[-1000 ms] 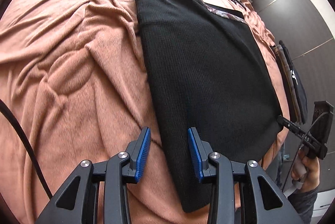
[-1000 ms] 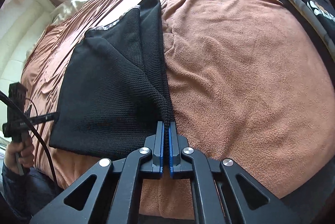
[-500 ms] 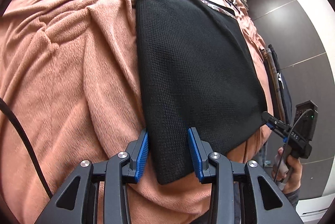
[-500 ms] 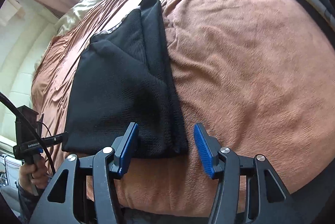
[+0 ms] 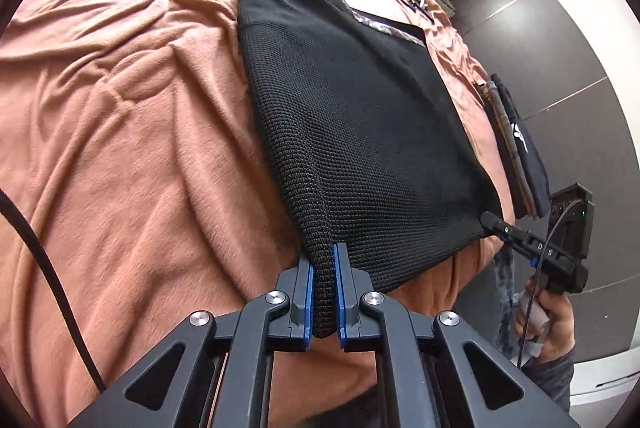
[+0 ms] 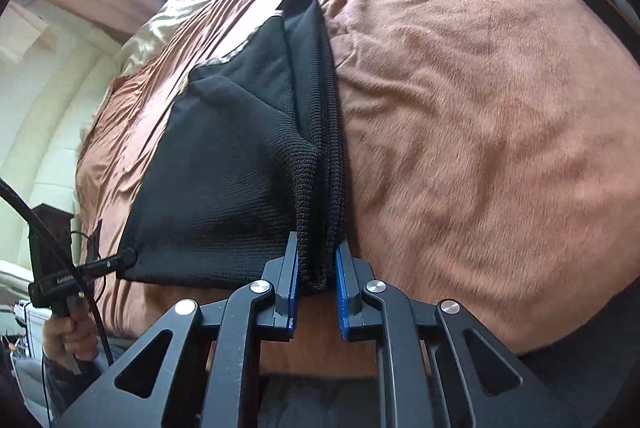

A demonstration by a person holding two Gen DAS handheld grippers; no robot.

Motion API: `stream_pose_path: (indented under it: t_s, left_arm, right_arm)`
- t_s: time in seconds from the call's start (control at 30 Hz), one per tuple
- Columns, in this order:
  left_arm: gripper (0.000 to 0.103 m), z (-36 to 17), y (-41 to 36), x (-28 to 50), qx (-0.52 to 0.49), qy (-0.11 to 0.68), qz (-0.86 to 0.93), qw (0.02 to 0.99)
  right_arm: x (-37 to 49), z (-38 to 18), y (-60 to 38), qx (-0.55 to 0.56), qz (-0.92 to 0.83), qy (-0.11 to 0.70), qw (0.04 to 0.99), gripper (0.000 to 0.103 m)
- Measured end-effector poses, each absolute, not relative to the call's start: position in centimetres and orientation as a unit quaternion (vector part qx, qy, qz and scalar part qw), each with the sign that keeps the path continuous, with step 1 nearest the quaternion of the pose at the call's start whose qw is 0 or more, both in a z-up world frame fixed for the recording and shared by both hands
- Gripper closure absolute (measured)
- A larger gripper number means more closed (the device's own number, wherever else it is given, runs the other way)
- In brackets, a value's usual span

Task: Fold small clothes

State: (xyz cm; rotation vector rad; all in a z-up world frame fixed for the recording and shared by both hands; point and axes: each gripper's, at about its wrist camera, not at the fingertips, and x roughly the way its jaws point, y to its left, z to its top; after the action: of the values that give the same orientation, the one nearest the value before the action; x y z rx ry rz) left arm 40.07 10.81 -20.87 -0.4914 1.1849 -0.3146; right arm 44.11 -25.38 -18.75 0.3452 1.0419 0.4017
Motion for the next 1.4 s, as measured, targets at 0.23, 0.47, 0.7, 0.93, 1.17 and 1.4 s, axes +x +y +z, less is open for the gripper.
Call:
stream_pose_path:
  t_s: [0.23, 0.47, 0.7, 0.93, 1.17, 1.4]
  left_arm:
    - [0.094, -19.3, 11.2, 36.5, -0.197, 0.545, -0.140, 0.803]
    - [0.094, -20.0, 12.1, 33.9, -0.176, 0.559, -0.130, 0.800]
    - [0.071, -20.0, 12.8, 34.6, -0.176, 0.559, -0.112, 0.802]
    - [0.057, -19.5, 13.3, 37.2, -0.208, 0.535, -0.106, 0.812]
    - [0.057, -21.2, 14.4, 40.6, -0.217, 0.533, -0.088, 0.813]
    - [0.057, -22.2, 16.1, 43.5, -0.236, 0.522, -0.077, 0.816]
  right_arm:
    - [41.2, -19.0, -24.6, 0.159, 0.207, 0.495, 0.829, 0.091]
    - [39.3, -19.5, -23.9, 0.158, 0.227, 0.496, 0.823, 0.091]
    - [40.0, -19.3, -23.3, 0.135, 0.200, 0.505, 0.829, 0.076]
    - [42.9, -18.3, -24.7, 0.160, 0.225, 0.475, 0.836, 0.050]
    - [47.0, -20.6, -25.1, 0.198, 0.241, 0.479, 0.821, 0.050]
    - [51.4, -22.2, -23.8, 0.212, 0.256, 0.488, 0.807, 0.050]
